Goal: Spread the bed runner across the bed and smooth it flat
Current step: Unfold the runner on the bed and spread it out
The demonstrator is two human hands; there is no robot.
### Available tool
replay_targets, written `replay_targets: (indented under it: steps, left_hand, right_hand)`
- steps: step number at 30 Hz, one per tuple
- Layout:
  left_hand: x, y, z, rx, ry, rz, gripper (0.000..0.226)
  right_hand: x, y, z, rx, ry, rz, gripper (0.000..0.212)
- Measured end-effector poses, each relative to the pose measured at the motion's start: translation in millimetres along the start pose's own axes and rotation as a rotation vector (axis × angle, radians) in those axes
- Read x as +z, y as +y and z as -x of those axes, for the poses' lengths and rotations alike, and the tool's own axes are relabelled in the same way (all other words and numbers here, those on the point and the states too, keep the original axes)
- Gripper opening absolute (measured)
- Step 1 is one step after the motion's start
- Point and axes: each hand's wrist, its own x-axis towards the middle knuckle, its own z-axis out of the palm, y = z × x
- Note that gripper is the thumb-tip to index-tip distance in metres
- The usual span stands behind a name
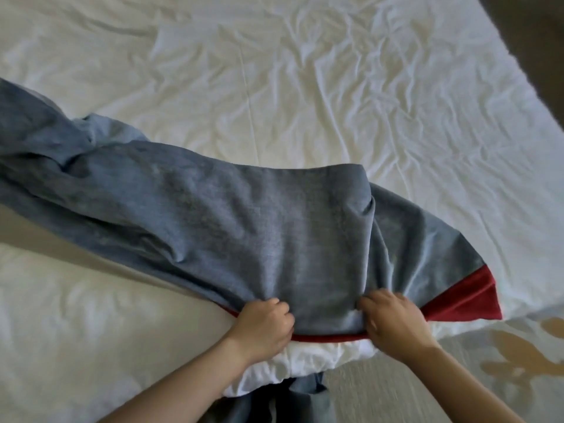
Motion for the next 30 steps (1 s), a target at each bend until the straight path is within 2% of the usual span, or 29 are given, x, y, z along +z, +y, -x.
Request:
replay_targets:
  steps: [3,6,9,11,13,16,18,20,23,26,30]
  left_hand:
    - [-31,-14,-35,-0.075,0.106,0.012,0.019]
    - [-61,-25,-86,-0.079,0.167,0.035,0.002]
    - [-81,-29,-146,-0.090,0.238,0.065,0.018]
    - [-89,-24,-188,-0.066,0.276,0.068,0.022]
    - [-92,-16,-229,-0.037,0.254,0.055,0.027]
    - [-92,-8,-275,-0.109,0.059,-0.039,0.033]
    - [-88,-8,-295,-0.196,-0.094,-0.108,0.034]
    - [-84,-10,-306,-0.235,-0.181,-0.146,0.030]
    - [-84,-16,-314,-0.184,-0.133,-0.141,0.019]
    - [-91,-21,-328,-0.137,-0.075,-0.138,0.021]
    - [-118,-22,-369,-0.123,0.054,-0.197,0.024]
  right_hand:
    - [-38,25,-17,0.090,0.200,-0.052,0.011]
    - [-71,61,-45,0.185,0.325,-0.068,0.014]
    - [-89,94,-84,0.272,0.418,-0.109,0.027]
    - [-93,110,-107,0.298,0.412,-0.142,0.035]
    - [-93,121,-126,0.298,0.309,-0.189,0.040]
    - [-84,131,-143,0.224,0.154,-0.174,0.024]
    - [-78,138,-148,0.198,0.142,-0.201,0.015]
    - [-74,149,-151,0.178,0.165,-0.242,0.013]
    - [-75,163,-157,0.135,0.209,-0.276,0.013]
    - [-89,179,-163,0.122,0.279,-0.271,0.014]
    - [-123,209,-176,0.191,0.459,-0.264,0.010]
